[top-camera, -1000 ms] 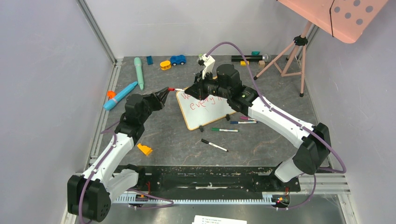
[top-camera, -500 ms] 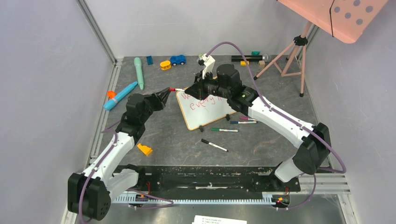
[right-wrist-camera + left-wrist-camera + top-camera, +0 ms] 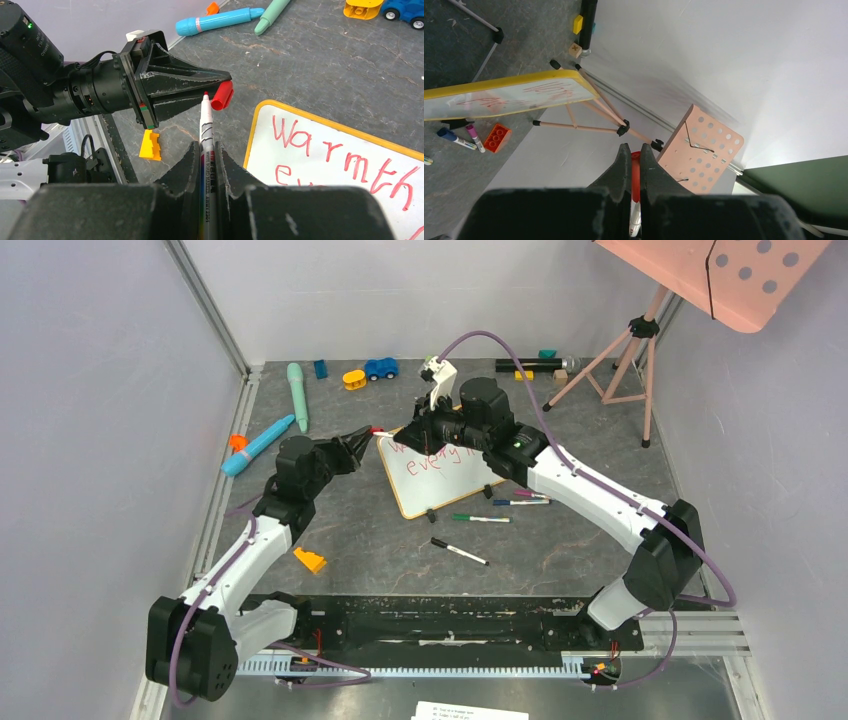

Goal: Write a sentence on the whiteboard
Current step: Insert the pen cap into the whiteboard marker.

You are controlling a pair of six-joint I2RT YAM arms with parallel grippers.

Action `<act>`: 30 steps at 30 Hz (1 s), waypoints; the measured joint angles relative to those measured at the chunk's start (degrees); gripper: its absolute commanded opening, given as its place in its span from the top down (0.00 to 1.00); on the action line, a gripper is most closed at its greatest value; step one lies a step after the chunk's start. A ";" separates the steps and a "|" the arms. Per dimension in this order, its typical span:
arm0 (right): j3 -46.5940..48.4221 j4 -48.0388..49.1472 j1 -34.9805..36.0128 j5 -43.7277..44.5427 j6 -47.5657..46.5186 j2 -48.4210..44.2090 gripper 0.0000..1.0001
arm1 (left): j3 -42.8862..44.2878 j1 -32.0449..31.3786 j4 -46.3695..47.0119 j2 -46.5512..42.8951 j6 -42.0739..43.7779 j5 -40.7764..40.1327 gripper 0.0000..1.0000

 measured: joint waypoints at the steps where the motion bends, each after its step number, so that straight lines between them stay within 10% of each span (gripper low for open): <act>1: 0.00 -0.02 0.00 0.20 -0.02 -0.02 1.00 | 0.00 0.00 0.04 -0.02 -0.02 -0.02 0.98; 30: -1.53 -0.02 -1.18 1.73 -0.39 -3.56 1.00 | 0.00 0.00 2.82 -0.13 -2.64 -0.96 0.98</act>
